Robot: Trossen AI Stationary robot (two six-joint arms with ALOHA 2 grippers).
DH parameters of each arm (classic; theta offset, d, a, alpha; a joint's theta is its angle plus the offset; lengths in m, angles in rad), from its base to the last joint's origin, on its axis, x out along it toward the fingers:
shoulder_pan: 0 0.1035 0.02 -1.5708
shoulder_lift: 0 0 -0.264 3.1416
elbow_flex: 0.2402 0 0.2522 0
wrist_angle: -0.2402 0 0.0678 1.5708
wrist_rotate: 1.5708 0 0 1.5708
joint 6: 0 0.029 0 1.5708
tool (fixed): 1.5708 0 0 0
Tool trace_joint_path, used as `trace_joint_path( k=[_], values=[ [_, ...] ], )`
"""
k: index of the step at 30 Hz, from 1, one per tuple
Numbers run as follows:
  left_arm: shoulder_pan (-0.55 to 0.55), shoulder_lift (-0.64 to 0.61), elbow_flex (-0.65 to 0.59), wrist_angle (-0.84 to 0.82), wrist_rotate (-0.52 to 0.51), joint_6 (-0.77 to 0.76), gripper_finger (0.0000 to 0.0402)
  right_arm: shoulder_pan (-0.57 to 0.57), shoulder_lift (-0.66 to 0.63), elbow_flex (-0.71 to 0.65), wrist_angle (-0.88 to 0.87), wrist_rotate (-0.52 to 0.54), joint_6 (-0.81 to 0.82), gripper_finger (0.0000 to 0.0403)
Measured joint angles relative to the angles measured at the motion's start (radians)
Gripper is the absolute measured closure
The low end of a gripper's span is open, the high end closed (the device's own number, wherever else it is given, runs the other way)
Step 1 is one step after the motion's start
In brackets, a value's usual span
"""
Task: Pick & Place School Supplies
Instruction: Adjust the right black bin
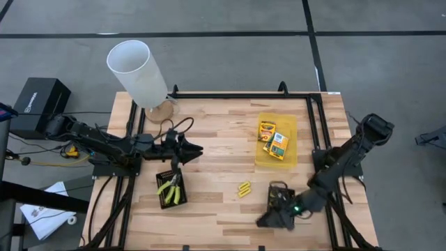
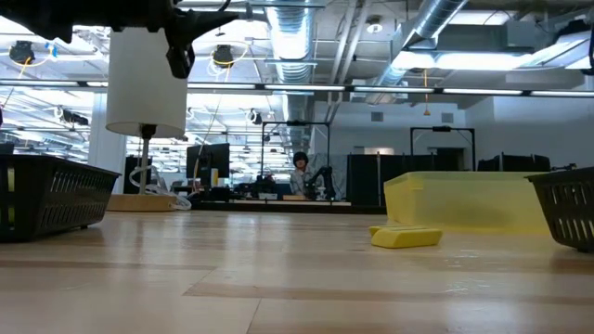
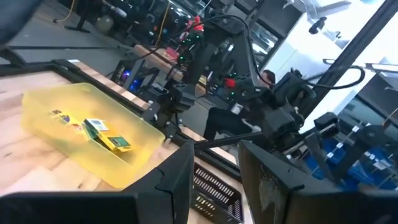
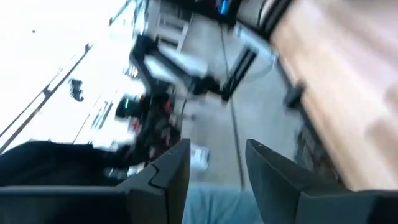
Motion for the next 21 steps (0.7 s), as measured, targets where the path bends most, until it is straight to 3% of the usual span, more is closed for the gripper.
trace_joint_path(
  k=[5,10,13,17,21],
  values=[
    [-0.001,0.0,0.0,0.0,0.0,-0.01,0.0279,-0.146,0.0,0.061,-0.02,-0.013,-0.123,0.0273],
    [-0.001,0.0,0.0,-0.001,0.003,-0.01,0.0279,-0.261,0.0,0.137,-0.336,-0.042,-0.049,0.0302],
    [-0.001,0.0,0.0,-0.001,0.02,-0.009,0.0279,-0.297,0.0,0.15,-0.466,-0.115,0.025,0.0333],
    [-0.001,0.0,0.0,-0.01,0.02,0.01,0.0279,-0.314,0.001,0.15,-0.516,-0.189,0.054,0.039],
    [0.001,0.0,0.0,-0.017,0.02,0.019,0.0279,-0.314,0.001,0.15,-0.546,-0.238,0.087,0.0395]
  ],
)
